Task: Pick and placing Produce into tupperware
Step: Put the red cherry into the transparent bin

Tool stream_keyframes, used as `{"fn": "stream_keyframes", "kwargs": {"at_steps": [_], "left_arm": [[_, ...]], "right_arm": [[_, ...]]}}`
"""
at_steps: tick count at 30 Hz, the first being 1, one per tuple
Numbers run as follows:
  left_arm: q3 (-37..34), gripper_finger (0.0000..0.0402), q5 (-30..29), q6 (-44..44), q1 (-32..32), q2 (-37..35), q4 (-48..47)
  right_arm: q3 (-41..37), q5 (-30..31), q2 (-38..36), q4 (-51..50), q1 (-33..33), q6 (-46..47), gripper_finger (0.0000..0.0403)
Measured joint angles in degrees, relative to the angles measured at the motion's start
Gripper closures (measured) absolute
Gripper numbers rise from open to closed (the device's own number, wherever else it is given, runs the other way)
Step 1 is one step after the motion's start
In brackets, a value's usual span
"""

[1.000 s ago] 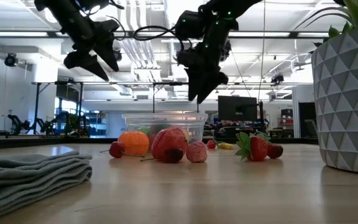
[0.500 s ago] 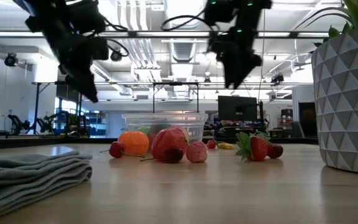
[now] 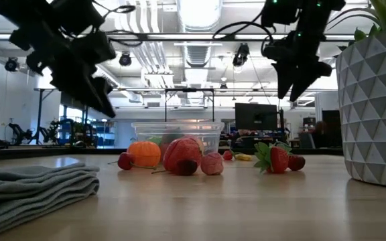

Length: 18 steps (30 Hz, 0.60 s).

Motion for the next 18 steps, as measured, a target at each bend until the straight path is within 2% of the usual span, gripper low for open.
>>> {"fn": "stream_keyframes", "kwargs": {"at_steps": [7,15,18], "left_arm": [[-0.1,0.0176,-1.0,0.1,-1.3,8.8,6.8],[1.1,0.0176,-1.4,1.2,-1.3,17.2,11.2],[1.1,0.0176,-5.3,1.2,-1.3,18.8,11.1]], "right_arm": [[-2.4,0.0,-2.0,3.1,0.0,-0.2,0.0207],[0.2,-0.7,-1.8,3.0,0.0,-2.0,0.0207],[1.1,-0.7,-1.8,3.1,0.0,-2.4,0.0207]]}}
